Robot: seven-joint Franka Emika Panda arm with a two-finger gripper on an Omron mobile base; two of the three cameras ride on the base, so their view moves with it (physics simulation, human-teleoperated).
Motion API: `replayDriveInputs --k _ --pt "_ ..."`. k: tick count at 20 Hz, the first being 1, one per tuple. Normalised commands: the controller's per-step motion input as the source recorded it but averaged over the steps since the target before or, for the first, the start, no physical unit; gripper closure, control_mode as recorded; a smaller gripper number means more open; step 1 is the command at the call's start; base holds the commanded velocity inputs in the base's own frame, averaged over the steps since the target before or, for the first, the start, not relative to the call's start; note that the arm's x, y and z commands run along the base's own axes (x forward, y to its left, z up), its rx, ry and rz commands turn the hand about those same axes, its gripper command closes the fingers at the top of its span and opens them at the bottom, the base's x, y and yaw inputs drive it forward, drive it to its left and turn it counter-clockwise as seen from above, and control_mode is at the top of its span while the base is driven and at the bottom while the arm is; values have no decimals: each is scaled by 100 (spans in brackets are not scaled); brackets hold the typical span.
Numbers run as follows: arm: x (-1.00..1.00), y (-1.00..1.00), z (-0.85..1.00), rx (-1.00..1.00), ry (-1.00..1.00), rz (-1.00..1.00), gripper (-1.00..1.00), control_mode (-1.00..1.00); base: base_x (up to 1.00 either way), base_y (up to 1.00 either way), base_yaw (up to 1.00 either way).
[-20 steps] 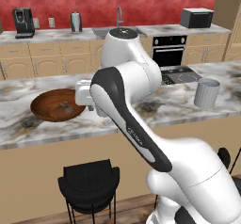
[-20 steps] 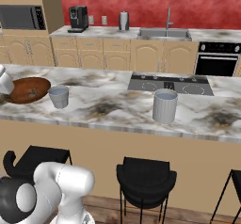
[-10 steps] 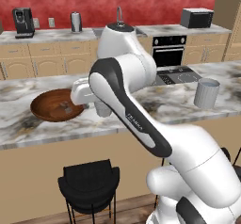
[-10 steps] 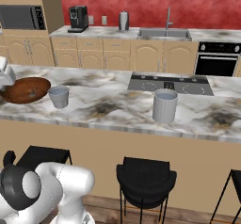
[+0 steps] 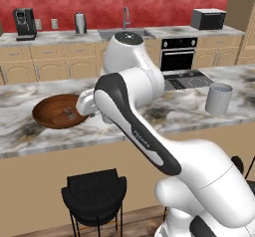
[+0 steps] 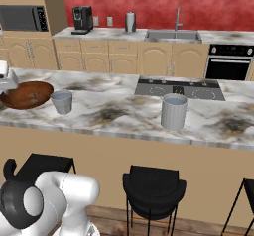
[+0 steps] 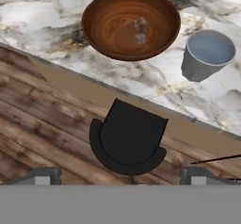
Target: There are four ice cubes in the ice bowl. Place two ice cubes in each glass of water.
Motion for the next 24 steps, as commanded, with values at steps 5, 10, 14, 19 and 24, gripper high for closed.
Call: replayDriveInputs --k 5,10,14,19,24 --pt "40 0 -11 0 1 3 -100 -100 0 0 0" --pt "38 0 -18 -2 0 1 -100 -100 0 0 0" --pt "39 7 -24 -8 1 2 -100 -100 0 0 0" --pt "39 2 -18 -5 0 2 -100 -100 0 0 0" --pt "45 12 -13 -3 2 5 -100 -100 0 0 0"
